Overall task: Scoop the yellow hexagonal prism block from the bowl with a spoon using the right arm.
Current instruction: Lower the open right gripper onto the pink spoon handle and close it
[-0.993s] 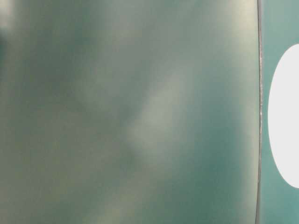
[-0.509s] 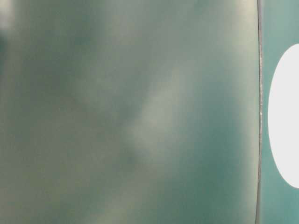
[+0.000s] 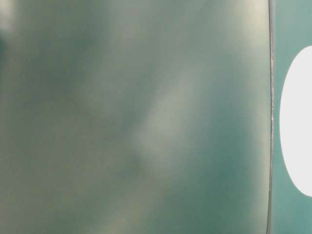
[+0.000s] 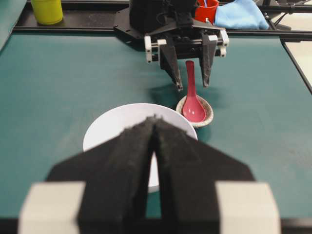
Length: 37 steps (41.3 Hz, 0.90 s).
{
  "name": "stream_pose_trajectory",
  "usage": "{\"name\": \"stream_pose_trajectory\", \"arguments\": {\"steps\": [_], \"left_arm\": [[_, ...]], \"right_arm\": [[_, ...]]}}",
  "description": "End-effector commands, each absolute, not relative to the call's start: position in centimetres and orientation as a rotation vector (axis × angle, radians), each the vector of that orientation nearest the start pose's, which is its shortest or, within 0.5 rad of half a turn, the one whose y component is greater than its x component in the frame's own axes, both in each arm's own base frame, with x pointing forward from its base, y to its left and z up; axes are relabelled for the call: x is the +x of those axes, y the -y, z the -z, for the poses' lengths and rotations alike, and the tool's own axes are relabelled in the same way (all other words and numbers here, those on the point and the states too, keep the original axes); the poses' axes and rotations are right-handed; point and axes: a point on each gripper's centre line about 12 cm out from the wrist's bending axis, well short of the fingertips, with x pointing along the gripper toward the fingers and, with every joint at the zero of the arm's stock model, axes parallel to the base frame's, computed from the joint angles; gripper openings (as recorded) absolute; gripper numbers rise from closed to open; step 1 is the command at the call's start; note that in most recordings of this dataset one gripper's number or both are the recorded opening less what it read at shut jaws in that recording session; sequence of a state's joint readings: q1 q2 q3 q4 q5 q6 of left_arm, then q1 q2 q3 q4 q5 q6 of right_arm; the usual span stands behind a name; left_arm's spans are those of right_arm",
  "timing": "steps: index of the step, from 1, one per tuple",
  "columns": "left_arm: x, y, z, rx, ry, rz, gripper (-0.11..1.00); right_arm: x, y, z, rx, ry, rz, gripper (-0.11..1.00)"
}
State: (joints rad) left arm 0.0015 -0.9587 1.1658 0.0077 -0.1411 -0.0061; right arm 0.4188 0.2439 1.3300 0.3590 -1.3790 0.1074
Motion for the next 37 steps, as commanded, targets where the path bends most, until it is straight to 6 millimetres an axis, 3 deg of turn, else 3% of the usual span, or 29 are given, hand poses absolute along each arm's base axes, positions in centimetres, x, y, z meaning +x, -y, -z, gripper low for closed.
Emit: {"name": "stream_pose_trajectory", "arguments": {"steps": [1,16,37], "left_arm": [[20.3,0.0,-28.6,0.001,-0.048,0.001,0.01],[20.3,0.0,-28.7,0.001,-0.043,0.000,0.01],[20.3,0.0,-28.6,0.001,-0.048,0.001,0.01]], "right_arm": [[23.2,-6.5,-8.4,0.105,-0.181,-0.034,0.61],[22.5,-6.7,-6.9,0.109,-0.299,0.021,0.61],[22.2,-6.6,-6.9,0.103,-0.305,0.021,0.61]]}}
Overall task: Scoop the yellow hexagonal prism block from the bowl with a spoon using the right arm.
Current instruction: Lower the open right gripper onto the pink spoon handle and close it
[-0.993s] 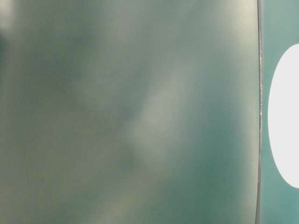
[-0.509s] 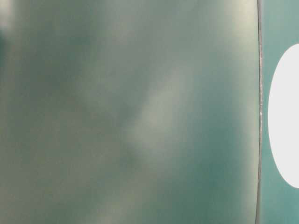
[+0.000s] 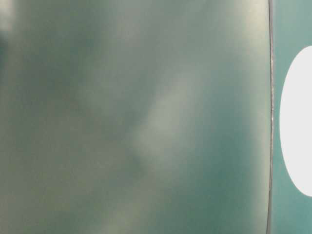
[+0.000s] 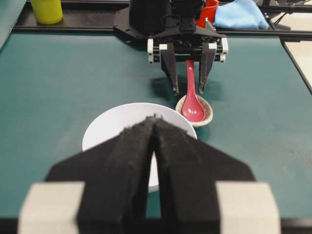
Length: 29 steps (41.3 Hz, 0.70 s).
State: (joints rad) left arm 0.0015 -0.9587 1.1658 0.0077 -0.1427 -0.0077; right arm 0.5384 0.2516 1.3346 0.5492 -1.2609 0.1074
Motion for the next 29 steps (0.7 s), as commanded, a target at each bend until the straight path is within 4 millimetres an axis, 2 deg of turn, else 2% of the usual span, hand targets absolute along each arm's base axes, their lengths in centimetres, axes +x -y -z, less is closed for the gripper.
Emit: {"name": "stream_pose_trajectory", "arguments": {"steps": [1,10,20,29], "left_arm": [[20.28,0.02,-28.61,0.001,-0.048,0.001,0.01],[20.27,0.02,-28.53,0.001,-0.051,0.001,0.01],[20.28,-0.02,-28.59,0.001,-0.049,0.000,0.01],[20.28,0.02,-28.59,0.000,-0.049,0.001,0.01]], "right_arm": [[22.18,-6.55,-6.89,0.103,-0.306,0.022,0.61],[21.91,-6.55,-7.10,0.095,-0.293,0.014,0.59],[21.40,-6.55,-7.50,0.088,-0.273,-0.002,0.43],[21.26,-6.78,-7.82,0.091,-0.263,-0.016,0.42]]}}
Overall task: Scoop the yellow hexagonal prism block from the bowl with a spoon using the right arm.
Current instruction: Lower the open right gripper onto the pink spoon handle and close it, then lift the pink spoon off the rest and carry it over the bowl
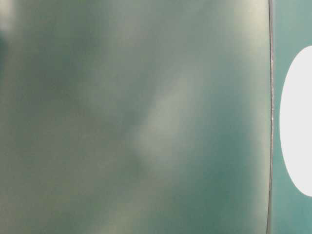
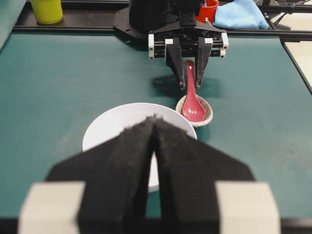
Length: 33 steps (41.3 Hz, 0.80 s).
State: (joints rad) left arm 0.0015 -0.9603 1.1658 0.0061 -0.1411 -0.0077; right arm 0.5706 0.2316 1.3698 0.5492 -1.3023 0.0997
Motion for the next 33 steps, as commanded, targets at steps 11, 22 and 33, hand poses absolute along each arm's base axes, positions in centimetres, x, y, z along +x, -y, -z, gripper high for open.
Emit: {"name": "stream_pose_trajectory", "arguments": {"steps": [11,22,33], "left_arm": [[20.3,0.0,-28.6,0.000,-0.049,0.000,0.01],[20.2,0.0,-28.7,0.000,-0.043,0.001,0.01],[20.3,0.0,-28.7,0.001,-0.046,0.001,0.01]], "right_arm": [[21.2,-6.8,-7.8,0.091,-0.263,-0.019,0.37],[21.4,-6.8,-9.2,0.122,-0.211,-0.020,0.24],[21.9,-6.1,-12.9,0.185,-0.136,-0.004,0.24]]}}
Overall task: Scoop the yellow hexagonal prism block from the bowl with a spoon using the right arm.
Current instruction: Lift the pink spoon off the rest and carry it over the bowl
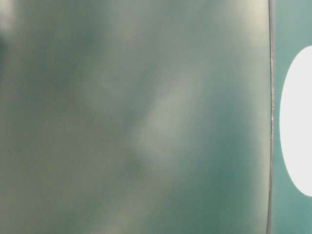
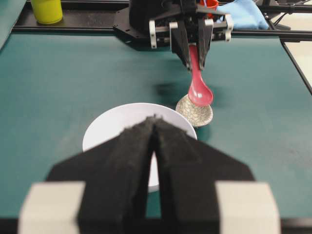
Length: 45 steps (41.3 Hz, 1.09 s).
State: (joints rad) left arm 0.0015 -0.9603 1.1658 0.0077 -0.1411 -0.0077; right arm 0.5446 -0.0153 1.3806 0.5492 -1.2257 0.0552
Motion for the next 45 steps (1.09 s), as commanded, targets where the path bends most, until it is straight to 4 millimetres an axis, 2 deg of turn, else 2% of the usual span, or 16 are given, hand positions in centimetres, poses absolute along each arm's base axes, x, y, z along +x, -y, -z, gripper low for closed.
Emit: {"name": "stream_pose_trajectory", "arguments": {"steps": [1,11,21,28,45], "left_arm": [[20.3,0.0,-28.6,0.001,-0.048,0.001,0.01],[20.2,0.0,-28.8,0.018,-0.041,0.002,0.01],[20.3,0.0,-28.6,0.014,-0.051,0.002,0.01],[20.3,0.0,-28.5,0.014,-0.052,0.002,0.01],[20.3,0.0,-28.6,0.021,-0.046,0.001,0.01]], "right_arm": [[21.9,-6.0,-13.2,0.185,-0.137,0.000,0.24],[23.1,-4.3,-17.1,0.097,-0.186,0.019,0.24],[24.9,-2.2,-22.7,0.065,-0.298,-0.007,0.24],[26.1,-0.3,-24.1,0.115,-0.420,0.007,0.24],[30.7,2.8,-25.3,0.167,-0.540,0.058,0.24]]}}
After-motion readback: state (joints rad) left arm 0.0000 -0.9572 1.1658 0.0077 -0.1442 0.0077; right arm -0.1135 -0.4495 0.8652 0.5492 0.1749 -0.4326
